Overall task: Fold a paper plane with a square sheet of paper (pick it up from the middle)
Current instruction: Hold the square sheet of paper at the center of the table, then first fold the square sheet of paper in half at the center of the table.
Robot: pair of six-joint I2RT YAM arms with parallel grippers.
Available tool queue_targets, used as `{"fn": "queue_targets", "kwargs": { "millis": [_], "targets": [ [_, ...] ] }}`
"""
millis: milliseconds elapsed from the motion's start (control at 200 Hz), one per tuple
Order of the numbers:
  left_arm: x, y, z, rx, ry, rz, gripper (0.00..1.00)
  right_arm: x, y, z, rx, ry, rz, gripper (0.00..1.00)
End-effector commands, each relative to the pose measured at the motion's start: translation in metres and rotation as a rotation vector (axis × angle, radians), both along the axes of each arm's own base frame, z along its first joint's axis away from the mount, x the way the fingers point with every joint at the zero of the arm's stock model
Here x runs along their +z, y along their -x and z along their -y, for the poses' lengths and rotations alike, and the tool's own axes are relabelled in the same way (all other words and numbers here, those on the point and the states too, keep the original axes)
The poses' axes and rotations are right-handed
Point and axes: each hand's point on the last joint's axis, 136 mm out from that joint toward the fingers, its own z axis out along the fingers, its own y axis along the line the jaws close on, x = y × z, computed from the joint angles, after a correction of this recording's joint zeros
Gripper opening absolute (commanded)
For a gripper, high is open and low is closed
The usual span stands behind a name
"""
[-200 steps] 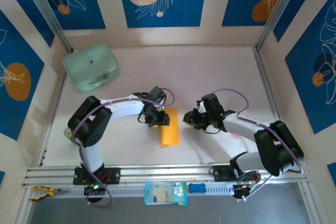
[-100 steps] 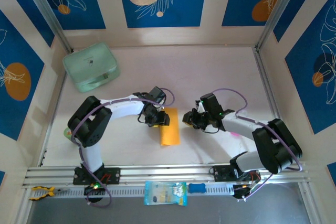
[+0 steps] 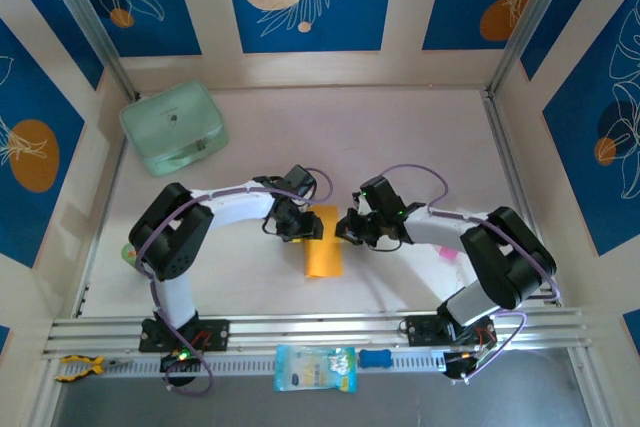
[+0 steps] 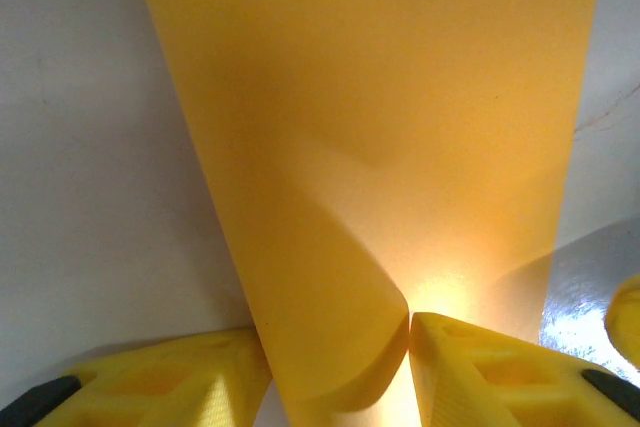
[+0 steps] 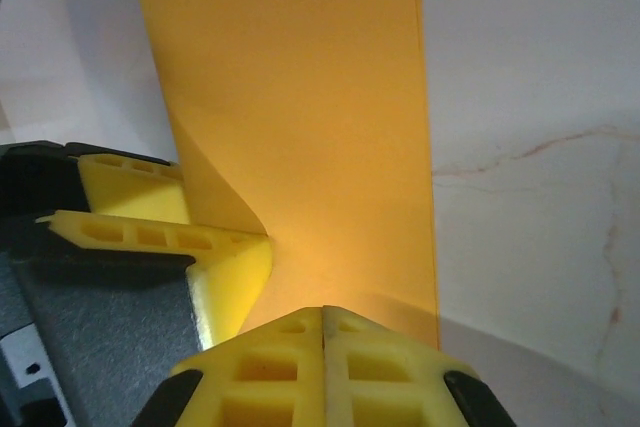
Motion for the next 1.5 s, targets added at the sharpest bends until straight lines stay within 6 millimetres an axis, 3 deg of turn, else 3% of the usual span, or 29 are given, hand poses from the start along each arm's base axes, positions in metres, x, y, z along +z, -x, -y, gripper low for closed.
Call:
{"fn": "queue_targets", "kwargs": {
  "millis": [0,245,425,545,640,900,1015,1130,1225,1315,1495],
  "targets": [
    [-0.042,0.007,-0.027,0.005,-0.144,-0.012,0.47,0.004,-0.005,-0.011,0.033,0.006,0.029,0.0],
    [-0.044,0.007,-0.027,0.005,-0.145,-0.014,0.47,-0.012,-0.002,-0.02,0.068,0.055,-0.003,0.0],
    [-0.043,0.008,-0.027,0.012,-0.138,-0.011,0.47,-0.044,0.015,-0.003,0.077,0.148,-0.08,0.0],
    [-0.038,0.007,-0.023,0.017,-0.114,-0.006,0.47,-0.055,0.02,0.011,0.076,0.2,-0.087,0.0],
    [-0.024,0.002,-0.016,0.029,-0.071,0.022,0.5,-0.054,0.015,0.016,0.105,0.199,-0.063,0.0],
    [0.047,-0.019,0.006,0.078,0.127,0.175,0.56,-0.046,0.002,0.023,0.195,0.126,-0.032,0.0],
    [0.066,-0.024,0.011,0.084,0.194,0.215,0.55,-0.047,-0.003,0.028,0.22,0.138,-0.034,0.0],
    [0.075,-0.027,0.021,0.088,0.302,0.224,0.44,-0.047,-0.008,0.031,0.216,0.146,-0.035,0.0],
    [0.08,-0.027,0.036,0.071,0.423,0.205,0.29,-0.048,-0.008,0.03,0.216,0.138,-0.038,0.0],
    [0.079,-0.027,0.047,0.059,0.489,0.181,0.14,-0.049,-0.008,0.031,0.213,0.141,-0.04,0.0],
    [0.063,-0.024,0.059,0.066,0.567,0.121,0.0,-0.049,-0.008,0.031,0.208,0.139,-0.043,0.0]
  ]
}}
